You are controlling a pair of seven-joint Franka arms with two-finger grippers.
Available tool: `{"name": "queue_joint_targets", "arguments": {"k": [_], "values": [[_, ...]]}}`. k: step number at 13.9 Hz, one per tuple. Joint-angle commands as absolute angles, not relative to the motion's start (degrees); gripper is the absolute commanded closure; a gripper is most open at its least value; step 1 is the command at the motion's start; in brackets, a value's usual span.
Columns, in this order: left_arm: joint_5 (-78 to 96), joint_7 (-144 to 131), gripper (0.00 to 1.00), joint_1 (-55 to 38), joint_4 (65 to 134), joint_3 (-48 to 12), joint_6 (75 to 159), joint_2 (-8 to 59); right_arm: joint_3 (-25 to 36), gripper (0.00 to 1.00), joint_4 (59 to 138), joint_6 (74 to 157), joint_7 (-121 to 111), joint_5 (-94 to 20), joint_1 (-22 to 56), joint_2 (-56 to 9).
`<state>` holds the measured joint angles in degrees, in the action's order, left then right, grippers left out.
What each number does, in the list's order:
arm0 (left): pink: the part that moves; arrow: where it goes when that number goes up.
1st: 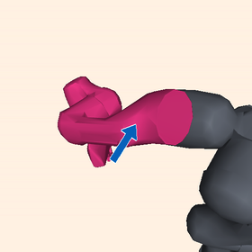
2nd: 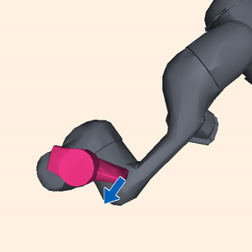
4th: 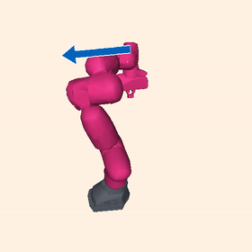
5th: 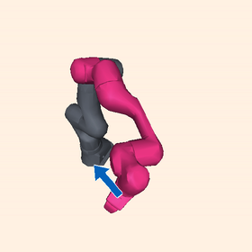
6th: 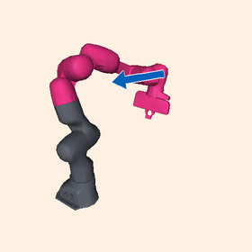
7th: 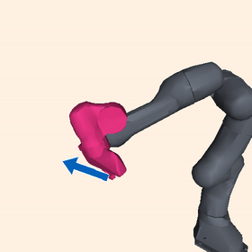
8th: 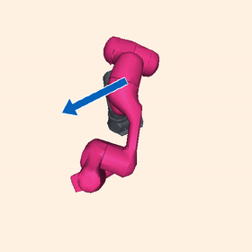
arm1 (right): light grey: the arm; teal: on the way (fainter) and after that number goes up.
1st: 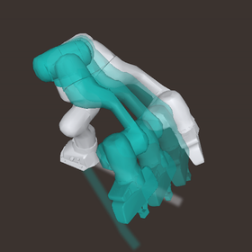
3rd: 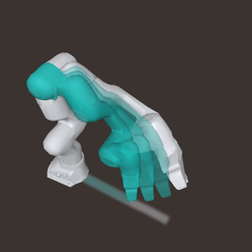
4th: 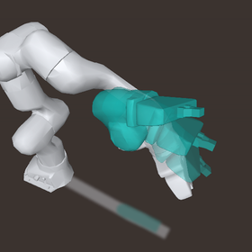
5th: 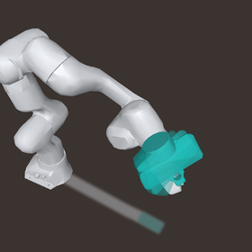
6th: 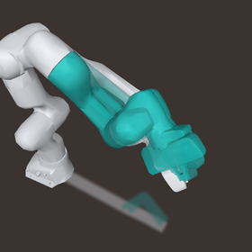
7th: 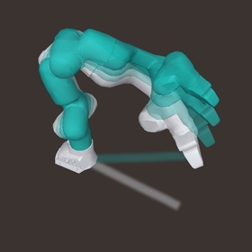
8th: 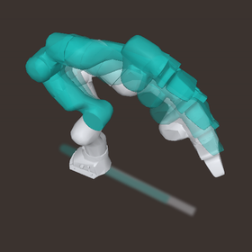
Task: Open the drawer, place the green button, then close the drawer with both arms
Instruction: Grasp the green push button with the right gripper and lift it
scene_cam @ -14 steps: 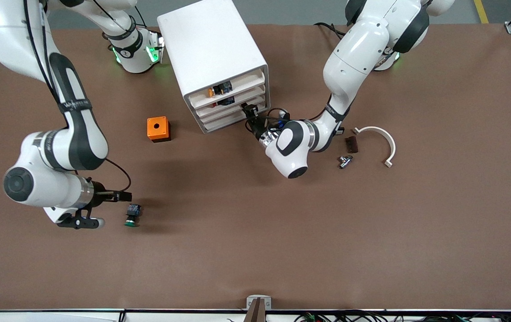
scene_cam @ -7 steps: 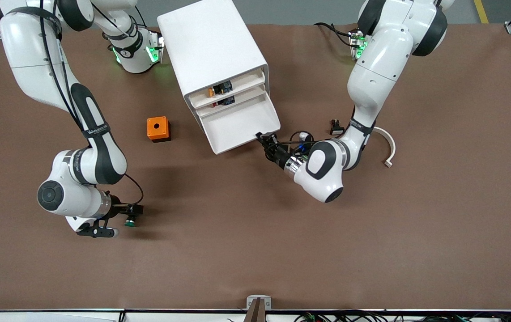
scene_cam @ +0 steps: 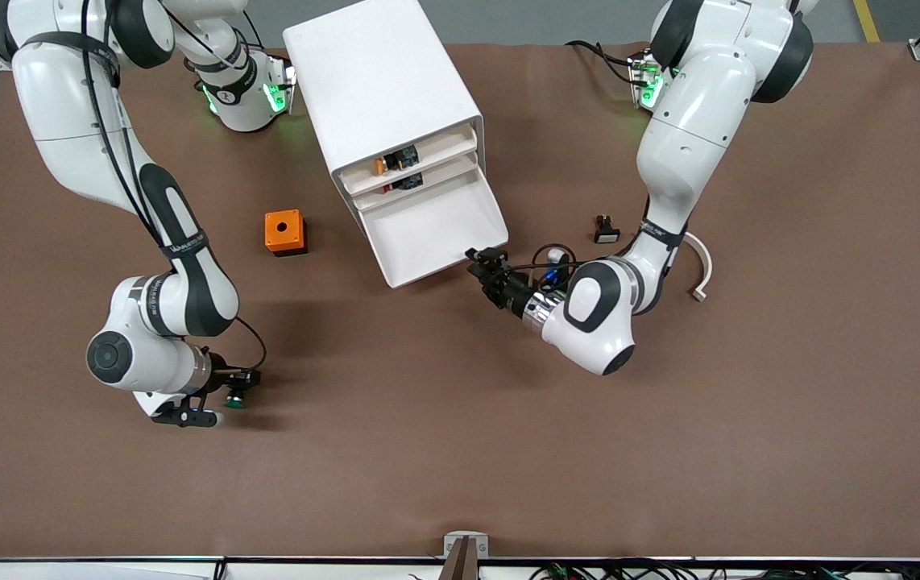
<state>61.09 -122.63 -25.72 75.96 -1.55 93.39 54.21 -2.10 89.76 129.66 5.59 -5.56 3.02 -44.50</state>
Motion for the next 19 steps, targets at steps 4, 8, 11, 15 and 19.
{"name": "queue_joint_targets", "arguments": {"k": [4, 8, 11, 15, 19], "values": [[55.0, -121.3, 0.01, -21.1, 71.2, 4.5, 86.8, 51.3, -2.5, 0.97, 89.1, 129.3, 8.2, -7.4, 3.0, -43.6], [40.6, -116.3, 0.01, -17.9, 71.3, 5.5, 86.5, 45.1, -4.0, 1.0, 87.9, 124.1, 16.4, -7.8, 3.8, -41.2], [34.5, -112.2, 0.01, -15.2, 71.3, 6.0, 86.5, 41.1, -4.9, 0.99, 88.0, 117.5, 26.2, -7.9, 5.4, -36.5], [26.0, -104.5, 0.01, -11.7, 71.4, 6.0, 86.3, 38.6, -5.0, 0.99, 88.6, 109.4, 41.7, -8.0, 10.2, -30.8], [17.2, -97.2, 0.01, -11.2, 71.5, 5.7, 86.2, 36.0, -5.0, 0.99, 90.6, 107.0, 63.8, -8.1, 17.7, -26.0]]}}
